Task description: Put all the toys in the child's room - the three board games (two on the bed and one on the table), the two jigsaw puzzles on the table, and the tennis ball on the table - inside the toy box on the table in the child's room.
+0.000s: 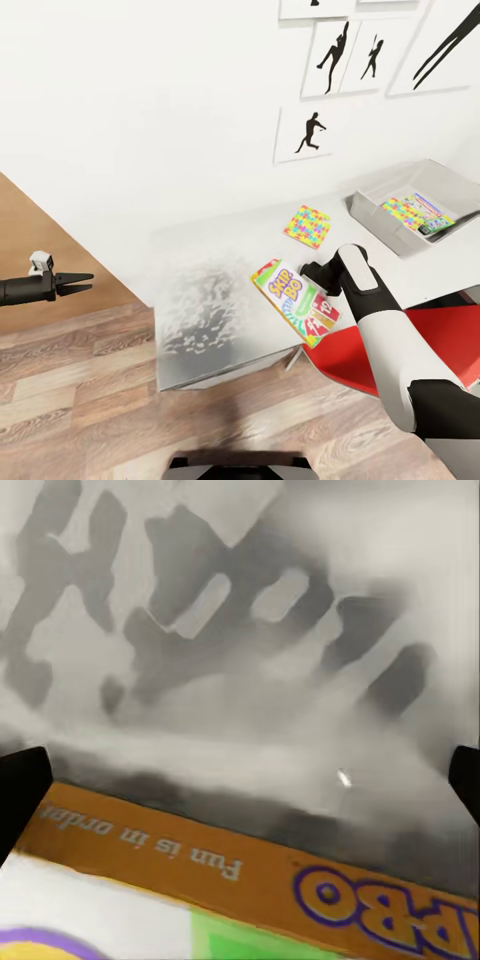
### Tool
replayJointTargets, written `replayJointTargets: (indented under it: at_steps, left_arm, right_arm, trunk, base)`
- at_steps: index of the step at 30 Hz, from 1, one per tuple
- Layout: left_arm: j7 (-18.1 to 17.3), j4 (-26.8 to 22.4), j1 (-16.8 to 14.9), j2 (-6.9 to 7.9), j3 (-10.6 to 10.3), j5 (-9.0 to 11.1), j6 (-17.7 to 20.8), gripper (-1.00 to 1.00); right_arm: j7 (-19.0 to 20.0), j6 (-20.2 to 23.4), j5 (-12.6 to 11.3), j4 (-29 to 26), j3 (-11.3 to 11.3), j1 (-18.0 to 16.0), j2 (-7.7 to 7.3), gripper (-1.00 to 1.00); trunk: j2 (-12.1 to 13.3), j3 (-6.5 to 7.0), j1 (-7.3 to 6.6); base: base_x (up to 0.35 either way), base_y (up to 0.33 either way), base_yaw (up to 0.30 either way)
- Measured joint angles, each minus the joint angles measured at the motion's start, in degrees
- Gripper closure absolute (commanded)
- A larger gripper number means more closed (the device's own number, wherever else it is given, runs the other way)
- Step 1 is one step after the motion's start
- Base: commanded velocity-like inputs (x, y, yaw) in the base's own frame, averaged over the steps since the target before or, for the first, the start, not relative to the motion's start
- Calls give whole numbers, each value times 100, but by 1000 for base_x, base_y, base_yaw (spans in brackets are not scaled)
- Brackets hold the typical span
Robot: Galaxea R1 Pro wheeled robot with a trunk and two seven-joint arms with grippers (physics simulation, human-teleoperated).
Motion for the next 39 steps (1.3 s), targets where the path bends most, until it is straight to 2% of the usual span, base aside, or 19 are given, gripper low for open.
replayJointTargets:
  at_steps: [16, 39]
  left_arm:
    - [-1, -2, 1, 1, 2, -2, 3, -100]
    - [-1, -3, 1, 1, -1, -2, 0, -100]
  right_arm:
    - [-5, 55, 78, 11, -2, 0, -2, -100]
    - [-4, 49, 66, 13, -4, -2, -2, -100]
  trunk:
    - [0, -1, -2]
    - [0, -1, -1]
  base:
    - [-80, 94, 0]
    - [-49, 116, 0]
